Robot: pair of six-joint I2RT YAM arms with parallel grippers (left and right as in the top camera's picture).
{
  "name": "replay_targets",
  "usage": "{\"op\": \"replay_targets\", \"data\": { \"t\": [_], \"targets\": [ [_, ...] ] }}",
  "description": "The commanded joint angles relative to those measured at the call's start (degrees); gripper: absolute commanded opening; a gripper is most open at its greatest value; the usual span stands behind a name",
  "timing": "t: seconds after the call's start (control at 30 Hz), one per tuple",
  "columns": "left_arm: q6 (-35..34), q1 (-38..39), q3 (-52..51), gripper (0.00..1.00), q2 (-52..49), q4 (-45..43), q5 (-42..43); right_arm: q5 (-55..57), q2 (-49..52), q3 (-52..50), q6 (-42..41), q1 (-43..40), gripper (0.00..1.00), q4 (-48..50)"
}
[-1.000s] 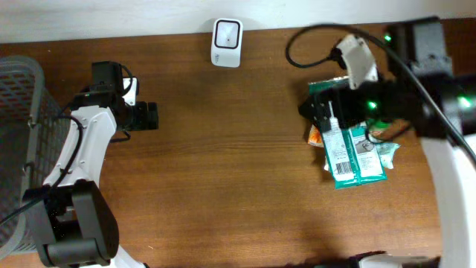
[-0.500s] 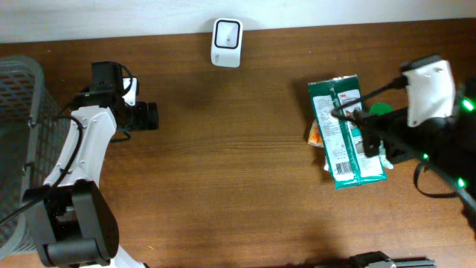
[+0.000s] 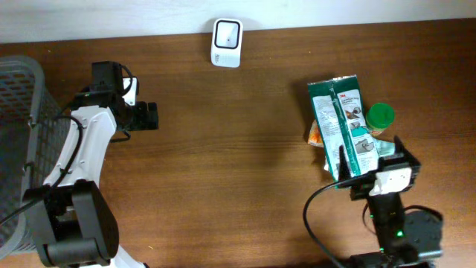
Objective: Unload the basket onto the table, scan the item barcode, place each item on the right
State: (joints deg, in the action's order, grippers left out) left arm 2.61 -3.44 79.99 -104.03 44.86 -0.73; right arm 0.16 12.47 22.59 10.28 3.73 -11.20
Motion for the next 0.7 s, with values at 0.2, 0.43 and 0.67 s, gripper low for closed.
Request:
{"op": "replay_targets", "data": {
  "t": [0.2, 0.43, 0.67],
  "targets": [
    [0.7, -0.2, 0.5, 0.99, 1.6, 0.0, -0.2, -1.4, -12.3, -19.5, 0.0, -0.4, 0.98, 7.1],
    [0.7, -0.2, 0.5, 0.99, 1.6, 0.0, -0.2, -4.7, -12.1, -21.5, -3.7, -0.4, 0.98, 5.5],
    [0.7, -0.2, 0.5, 0.99, 1.6, 0.0, -0.2, -4.6, -12.1, -21.5, -3.7, -0.4, 0.98, 5.6]
  ]
}}
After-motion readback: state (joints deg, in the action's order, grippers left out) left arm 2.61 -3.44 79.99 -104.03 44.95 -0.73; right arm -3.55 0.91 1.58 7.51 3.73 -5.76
